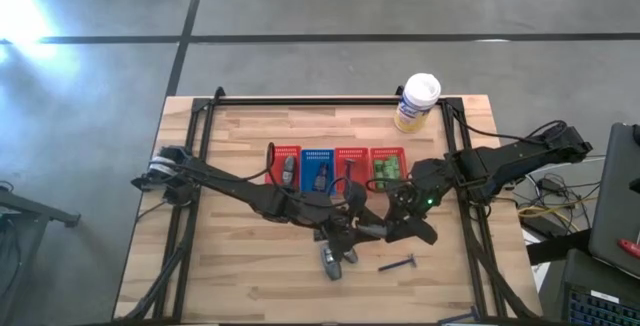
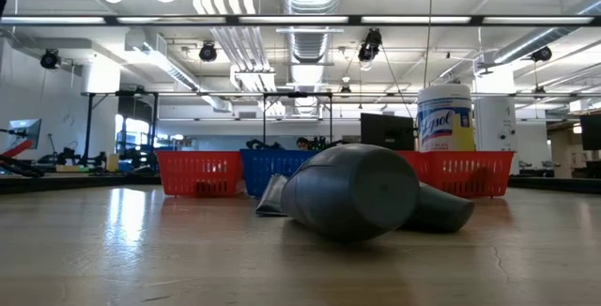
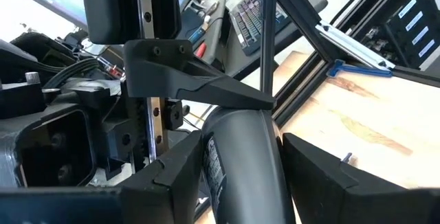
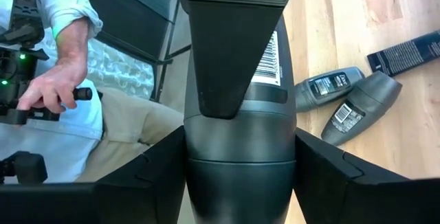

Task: Pick & Place Travel size toiletries
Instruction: Put the black deodorant into the left red basket

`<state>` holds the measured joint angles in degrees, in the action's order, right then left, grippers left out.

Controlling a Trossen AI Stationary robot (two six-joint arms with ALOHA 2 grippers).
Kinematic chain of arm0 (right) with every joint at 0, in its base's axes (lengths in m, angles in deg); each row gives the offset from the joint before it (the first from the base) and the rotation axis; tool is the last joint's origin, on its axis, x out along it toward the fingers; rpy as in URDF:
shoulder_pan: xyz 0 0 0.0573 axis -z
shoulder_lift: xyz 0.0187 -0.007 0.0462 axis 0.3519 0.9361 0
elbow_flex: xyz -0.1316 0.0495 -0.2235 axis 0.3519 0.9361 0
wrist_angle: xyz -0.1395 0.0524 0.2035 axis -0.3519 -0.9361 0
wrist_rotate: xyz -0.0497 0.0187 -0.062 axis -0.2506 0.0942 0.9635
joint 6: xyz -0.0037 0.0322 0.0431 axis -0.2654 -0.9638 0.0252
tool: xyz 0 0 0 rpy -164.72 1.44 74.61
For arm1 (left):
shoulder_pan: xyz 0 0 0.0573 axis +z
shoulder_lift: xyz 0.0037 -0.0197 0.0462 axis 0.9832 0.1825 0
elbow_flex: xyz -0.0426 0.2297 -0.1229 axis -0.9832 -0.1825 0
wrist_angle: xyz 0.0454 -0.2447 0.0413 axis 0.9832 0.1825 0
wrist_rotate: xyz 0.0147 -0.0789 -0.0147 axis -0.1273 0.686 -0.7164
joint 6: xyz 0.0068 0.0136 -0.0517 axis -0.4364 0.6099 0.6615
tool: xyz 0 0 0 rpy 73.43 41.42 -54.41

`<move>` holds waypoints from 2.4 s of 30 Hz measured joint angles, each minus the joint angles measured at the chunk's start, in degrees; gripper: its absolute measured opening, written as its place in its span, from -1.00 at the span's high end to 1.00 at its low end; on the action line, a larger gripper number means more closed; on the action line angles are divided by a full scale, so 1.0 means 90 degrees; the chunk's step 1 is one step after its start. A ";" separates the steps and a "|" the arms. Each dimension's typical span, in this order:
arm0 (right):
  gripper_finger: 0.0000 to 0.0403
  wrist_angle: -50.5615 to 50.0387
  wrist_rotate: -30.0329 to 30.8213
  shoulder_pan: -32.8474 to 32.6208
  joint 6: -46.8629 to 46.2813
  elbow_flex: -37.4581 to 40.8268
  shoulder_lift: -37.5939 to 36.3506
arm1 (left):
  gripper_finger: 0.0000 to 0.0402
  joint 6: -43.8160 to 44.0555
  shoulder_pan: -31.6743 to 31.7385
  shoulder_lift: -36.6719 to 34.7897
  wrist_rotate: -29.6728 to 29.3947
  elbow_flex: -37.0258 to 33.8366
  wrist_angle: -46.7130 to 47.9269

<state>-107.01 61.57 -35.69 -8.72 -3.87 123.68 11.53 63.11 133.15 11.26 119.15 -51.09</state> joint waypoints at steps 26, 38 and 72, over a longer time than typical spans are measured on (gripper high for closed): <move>-0.65 -0.1177 0.1065 0.0012 -0.0318 -0.0036 -0.0724 | 0.44 0.0351 -0.0034 -0.0081 -0.2338 -0.0019 0.0916; -0.67 -0.1146 0.1244 -0.0133 -0.0370 -0.0027 -0.0469 | 0.85 0.0847 -0.0122 -0.0085 -0.1619 -0.0371 0.0825; -0.83 -0.2654 0.1924 -0.0910 -0.0779 0.0070 0.0238 | -0.46 0.2987 0.0636 0.3059 0.0418 0.2701 0.6026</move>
<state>-130.90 78.89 -43.89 -15.72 -3.24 125.82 38.41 68.84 160.68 15.02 143.46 3.15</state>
